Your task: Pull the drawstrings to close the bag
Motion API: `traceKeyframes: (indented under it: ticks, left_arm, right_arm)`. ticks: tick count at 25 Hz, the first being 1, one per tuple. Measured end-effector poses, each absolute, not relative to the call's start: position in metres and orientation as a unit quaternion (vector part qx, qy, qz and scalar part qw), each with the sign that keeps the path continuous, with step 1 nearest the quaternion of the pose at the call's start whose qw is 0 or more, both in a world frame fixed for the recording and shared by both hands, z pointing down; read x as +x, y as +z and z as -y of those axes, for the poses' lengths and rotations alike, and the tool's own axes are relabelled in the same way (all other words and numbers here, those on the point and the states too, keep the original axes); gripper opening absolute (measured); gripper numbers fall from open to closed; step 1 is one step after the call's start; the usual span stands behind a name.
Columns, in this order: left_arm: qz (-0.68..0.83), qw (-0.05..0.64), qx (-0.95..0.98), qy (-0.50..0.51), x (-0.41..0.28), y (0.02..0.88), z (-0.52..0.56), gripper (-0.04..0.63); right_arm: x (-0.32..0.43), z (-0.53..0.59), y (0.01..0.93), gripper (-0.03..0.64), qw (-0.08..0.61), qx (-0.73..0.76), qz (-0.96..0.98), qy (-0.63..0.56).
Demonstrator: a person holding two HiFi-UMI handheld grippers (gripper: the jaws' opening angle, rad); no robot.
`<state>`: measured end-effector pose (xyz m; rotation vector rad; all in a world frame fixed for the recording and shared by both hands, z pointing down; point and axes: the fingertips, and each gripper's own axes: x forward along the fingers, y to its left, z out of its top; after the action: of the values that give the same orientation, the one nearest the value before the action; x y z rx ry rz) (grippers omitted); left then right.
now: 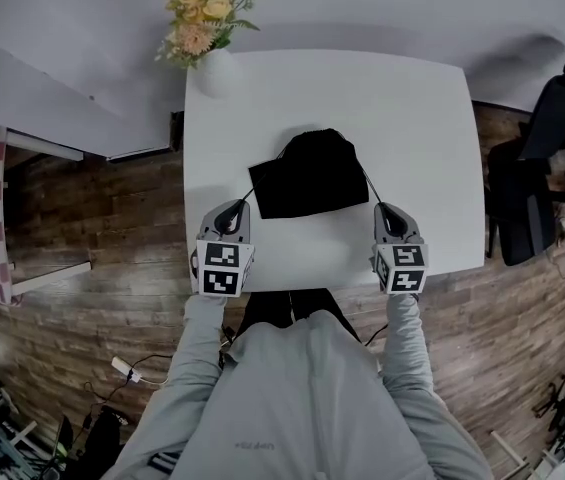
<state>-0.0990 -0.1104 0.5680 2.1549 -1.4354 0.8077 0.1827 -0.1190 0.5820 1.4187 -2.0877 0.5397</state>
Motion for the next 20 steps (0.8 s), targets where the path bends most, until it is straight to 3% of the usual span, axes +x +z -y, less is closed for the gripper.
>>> traceKeyframes:
  ticks: [12,16,20]
  left_arm:
    - [0.503,0.238,0.778,0.292,-0.079,0.608,0.113,0.028]
    - [0.509,0.234,0.774,0.296,-0.080,0.607,0.111,0.029]
    - [0.501,0.233,0.776,0.303,-0.079,0.607,0.107,0.103]
  right_arm:
    - [0.179,0.123,0.626,0.030,0.310,0.514,0.764,0.236]
    - [0.179,0.122,0.627,0.092,0.312,0.510,0.767,0.234]
    - [0.179,0.120,0.620,0.113,0.311,0.511,0.771,0.221]
